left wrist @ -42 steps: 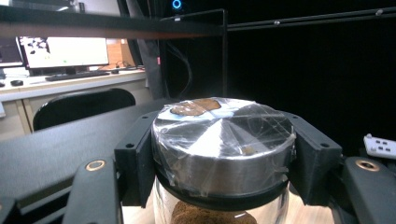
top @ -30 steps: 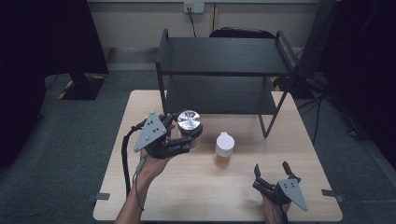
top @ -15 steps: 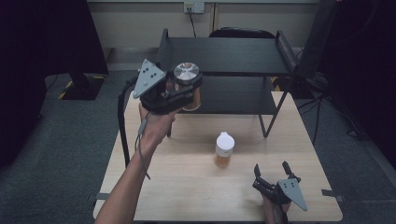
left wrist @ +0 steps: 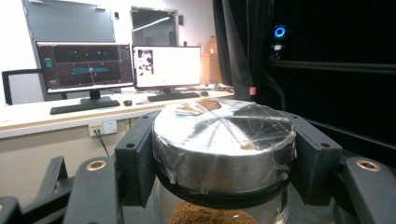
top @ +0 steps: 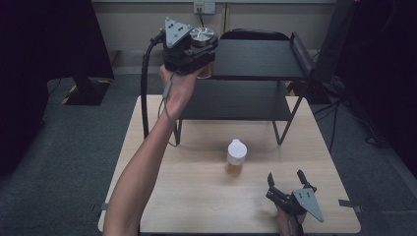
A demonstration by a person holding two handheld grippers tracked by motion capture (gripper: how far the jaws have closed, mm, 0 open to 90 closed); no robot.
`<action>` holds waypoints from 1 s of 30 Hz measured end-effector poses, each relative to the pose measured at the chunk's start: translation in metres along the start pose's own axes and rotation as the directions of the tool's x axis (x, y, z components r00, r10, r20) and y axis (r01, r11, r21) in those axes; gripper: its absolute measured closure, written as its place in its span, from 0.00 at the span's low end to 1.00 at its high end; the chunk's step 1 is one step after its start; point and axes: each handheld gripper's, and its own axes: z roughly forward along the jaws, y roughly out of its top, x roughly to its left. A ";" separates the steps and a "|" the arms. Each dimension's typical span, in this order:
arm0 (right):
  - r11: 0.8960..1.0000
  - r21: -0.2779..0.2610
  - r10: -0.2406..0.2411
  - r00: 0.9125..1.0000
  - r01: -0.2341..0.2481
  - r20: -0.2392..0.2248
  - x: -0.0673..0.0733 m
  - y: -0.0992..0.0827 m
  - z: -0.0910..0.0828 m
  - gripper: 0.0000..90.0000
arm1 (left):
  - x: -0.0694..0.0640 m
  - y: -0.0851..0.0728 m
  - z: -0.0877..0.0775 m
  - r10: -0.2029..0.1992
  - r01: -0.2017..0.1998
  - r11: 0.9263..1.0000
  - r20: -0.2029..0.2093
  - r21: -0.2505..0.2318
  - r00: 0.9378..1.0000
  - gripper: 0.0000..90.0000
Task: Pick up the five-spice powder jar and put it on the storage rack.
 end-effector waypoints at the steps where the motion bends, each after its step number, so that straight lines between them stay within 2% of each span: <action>1: 1.000 0.000 0.000 1.000 0.000 0.000 0.000 0.000 0.000 0.00 | -0.001 0.000 0.006 0.005 -0.005 1.000 -0.014 0.004 1.000 0.39; 5: 1.000 -0.001 0.001 1.000 -0.001 -0.001 0.000 0.000 0.000 0.00 | -0.001 -0.001 0.026 0.023 -0.022 0.999 -0.020 0.034 1.000 0.39; 7: 1.000 -0.001 0.001 1.000 -0.001 -0.003 -0.001 0.000 0.000 0.00 | -0.001 -0.001 0.029 0.022 -0.021 0.999 -0.021 0.039 1.000 0.39; 8: 1.000 -0.001 0.001 1.000 -0.001 -0.003 -0.001 0.000 0.000 0.00 | -0.002 -0.003 0.031 0.009 -0.008 0.999 -0.025 0.045 1.000 0.39; 13: 1.000 -0.001 0.001 1.000 -0.001 -0.004 -0.001 0.000 0.000 0.00 | -0.003 -0.004 0.036 0.024 -0.022 0.999 -0.029 0.047 0.999 0.39; 18: 1.000 -0.002 0.001 1.000 -0.001 -0.004 -0.001 0.000 0.000 0.00 | 0.003 -0.002 0.042 -0.002 0.003 0.999 -0.025 0.047 1.000 0.39; 21: 1.000 -0.002 0.002 1.000 -0.002 -0.004 -0.001 0.000 0.000 0.00 | 0.006 -0.003 0.042 -0.022 0.023 0.999 -0.034 0.029 0.999 0.39; 27: 1.000 -0.002 0.002 1.000 -0.002 -0.002 0.000 0.000 0.000 0.00 | 0.005 -0.005 0.045 -0.003 0.005 0.999 -0.033 0.052 0.999 0.39; 30: 1.000 -0.002 0.002 1.000 -0.002 0.000 0.000 0.000 0.000 0.00 | 0.004 -0.010 0.045 -0.002 0.003 0.999 -0.031 0.042 1.000 0.39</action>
